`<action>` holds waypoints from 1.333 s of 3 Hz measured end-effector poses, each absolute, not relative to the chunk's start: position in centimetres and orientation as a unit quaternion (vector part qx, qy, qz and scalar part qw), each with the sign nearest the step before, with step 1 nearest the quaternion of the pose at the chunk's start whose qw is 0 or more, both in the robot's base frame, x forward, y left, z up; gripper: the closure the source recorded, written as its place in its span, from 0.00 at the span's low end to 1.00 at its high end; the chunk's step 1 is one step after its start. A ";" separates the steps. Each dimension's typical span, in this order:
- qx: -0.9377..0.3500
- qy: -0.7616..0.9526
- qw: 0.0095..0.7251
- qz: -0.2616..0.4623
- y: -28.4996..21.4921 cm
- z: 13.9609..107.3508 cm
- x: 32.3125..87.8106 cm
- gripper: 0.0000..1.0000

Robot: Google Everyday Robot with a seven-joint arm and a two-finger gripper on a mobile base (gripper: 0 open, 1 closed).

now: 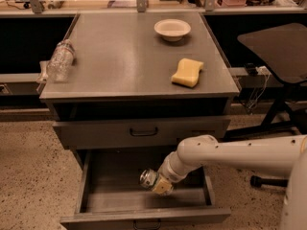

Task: Place 7up can into middle drawer

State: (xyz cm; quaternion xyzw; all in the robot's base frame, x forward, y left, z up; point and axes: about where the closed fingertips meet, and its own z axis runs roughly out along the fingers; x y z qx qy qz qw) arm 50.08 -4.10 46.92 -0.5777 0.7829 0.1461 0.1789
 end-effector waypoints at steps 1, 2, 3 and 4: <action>-0.577 0.785 0.192 0.119 -4.4 44.6 51.3 1.00; -0.567 0.784 0.230 0.108 -4.9 41.2 53.3 0.81; -0.553 0.781 0.264 0.122 -4.8 39.3 54.9 0.58; -0.560 0.773 0.271 0.121 -4.8 39.5 55.1 0.27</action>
Offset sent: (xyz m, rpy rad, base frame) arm 0.0513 -0.0130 -0.1150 0.0475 -0.1929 -0.0913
